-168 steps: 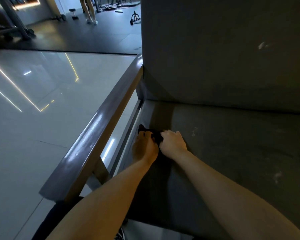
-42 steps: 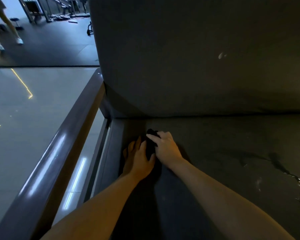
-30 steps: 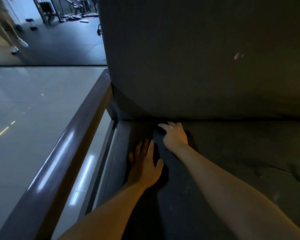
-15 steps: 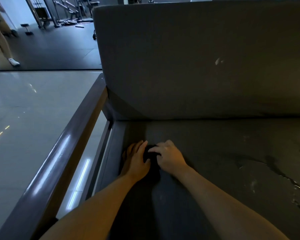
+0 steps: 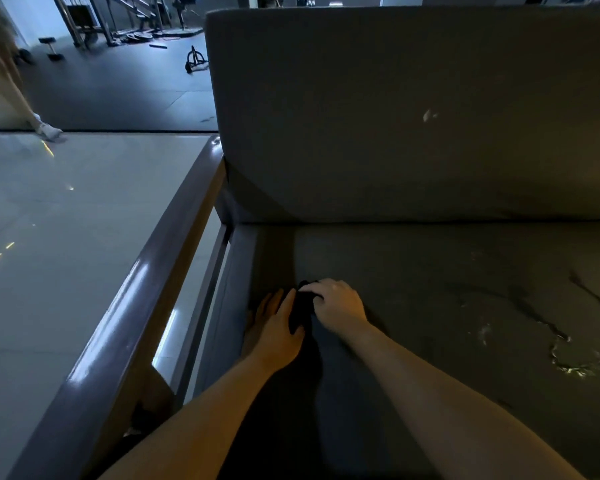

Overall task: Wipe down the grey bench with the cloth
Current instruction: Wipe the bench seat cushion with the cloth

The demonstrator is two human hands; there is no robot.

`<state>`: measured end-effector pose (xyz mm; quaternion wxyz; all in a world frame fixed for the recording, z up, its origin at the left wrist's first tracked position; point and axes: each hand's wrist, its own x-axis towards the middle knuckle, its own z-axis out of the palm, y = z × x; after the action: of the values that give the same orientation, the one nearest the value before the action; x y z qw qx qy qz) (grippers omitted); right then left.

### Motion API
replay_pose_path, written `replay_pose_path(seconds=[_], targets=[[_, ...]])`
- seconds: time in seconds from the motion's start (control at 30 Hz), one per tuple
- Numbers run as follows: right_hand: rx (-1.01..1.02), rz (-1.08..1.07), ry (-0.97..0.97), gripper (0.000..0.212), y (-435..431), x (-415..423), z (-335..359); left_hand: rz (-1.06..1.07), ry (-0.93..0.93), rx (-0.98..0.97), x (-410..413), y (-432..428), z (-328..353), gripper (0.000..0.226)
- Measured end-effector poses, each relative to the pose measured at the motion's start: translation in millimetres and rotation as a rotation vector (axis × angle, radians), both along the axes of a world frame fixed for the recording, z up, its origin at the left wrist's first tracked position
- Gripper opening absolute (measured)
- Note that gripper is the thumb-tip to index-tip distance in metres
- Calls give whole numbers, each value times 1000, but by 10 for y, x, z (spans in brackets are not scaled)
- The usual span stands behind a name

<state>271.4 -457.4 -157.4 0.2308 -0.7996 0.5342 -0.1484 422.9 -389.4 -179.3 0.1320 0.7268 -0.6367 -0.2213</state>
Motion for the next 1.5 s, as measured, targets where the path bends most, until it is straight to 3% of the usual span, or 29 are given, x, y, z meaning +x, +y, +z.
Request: replay_pose_path(seconds=[0.2,0.33,0.43,0.57,0.77,0.93,1.03,1.1,1.2,1.5], targets=[[-17,97,59,48,482,-37,-6,21,-34,-52,-25,276,-65,66],[-195,-231,114,54,424,-457,40,-33,-74,-82,-73,451,-39,66],[7,-319,84,55,415,-616,5,-98,-44,-40,-82,599,-119,69],[-19,-245,68,51,683,-426,-35,-118,-105,-63,-133,790,-140,68],[-144,-66,-61,40,1216,-296,-120,49,-108,-139,-225,978,-62,70],[-148,97,-74,42,1376,-364,-144,12,-91,-152,-274,1219,-100,71],[-290,-193,-54,49,1120,-503,-134,18,-92,-184,-322,1297,-148,71],[-233,-363,-54,51,960,-526,-150,28,-77,-219,-323,1287,-170,73],[-139,-275,-7,51,907,-396,-183,30,-74,-272,-305,1265,-203,73],[-116,-47,-169,36,1550,-209,-198,-45,-186,-476,-311,1428,-248,69]])
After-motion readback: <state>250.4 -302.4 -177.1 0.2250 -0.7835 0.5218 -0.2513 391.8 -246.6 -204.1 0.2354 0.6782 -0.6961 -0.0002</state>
